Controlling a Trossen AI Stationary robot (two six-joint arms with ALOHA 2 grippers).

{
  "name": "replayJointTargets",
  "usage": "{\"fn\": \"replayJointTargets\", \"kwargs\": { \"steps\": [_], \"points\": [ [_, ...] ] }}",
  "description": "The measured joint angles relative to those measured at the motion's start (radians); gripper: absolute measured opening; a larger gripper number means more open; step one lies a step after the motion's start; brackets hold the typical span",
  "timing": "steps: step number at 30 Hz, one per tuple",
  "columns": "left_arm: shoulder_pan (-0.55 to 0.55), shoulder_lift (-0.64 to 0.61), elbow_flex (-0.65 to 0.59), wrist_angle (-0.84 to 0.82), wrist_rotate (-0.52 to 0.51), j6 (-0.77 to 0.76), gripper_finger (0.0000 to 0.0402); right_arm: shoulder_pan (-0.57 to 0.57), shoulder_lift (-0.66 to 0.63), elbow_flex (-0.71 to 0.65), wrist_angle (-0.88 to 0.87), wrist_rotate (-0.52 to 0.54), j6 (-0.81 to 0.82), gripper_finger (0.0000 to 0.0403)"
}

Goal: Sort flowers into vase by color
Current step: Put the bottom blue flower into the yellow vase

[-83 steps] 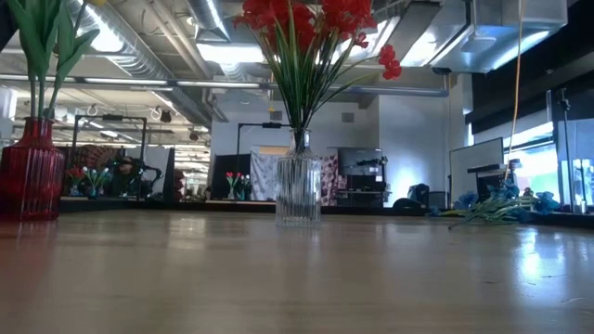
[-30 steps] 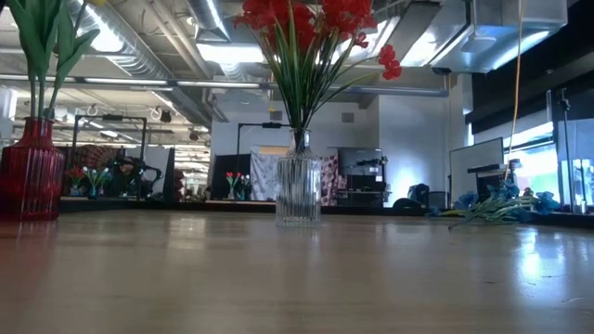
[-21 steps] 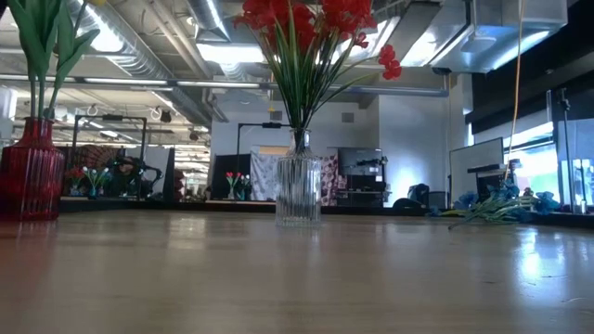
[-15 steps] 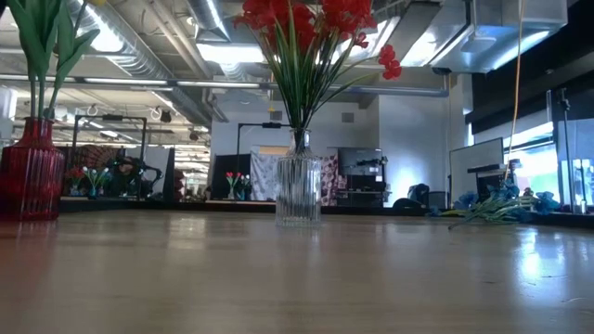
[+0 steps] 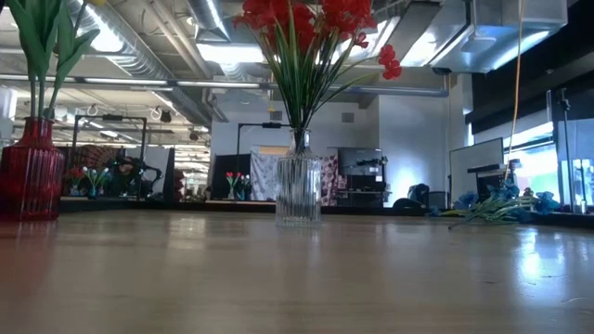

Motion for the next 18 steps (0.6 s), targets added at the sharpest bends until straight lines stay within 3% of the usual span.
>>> {"fn": "replayJointTargets", "kwargs": {
  "steps": [18],
  "points": [
    [0.050,-0.006,0.000,0.007,0.013,-0.039,0.0006,0.000,0.000,0.000,0.000,-0.001,0.000,0.0227]
  ]
}}
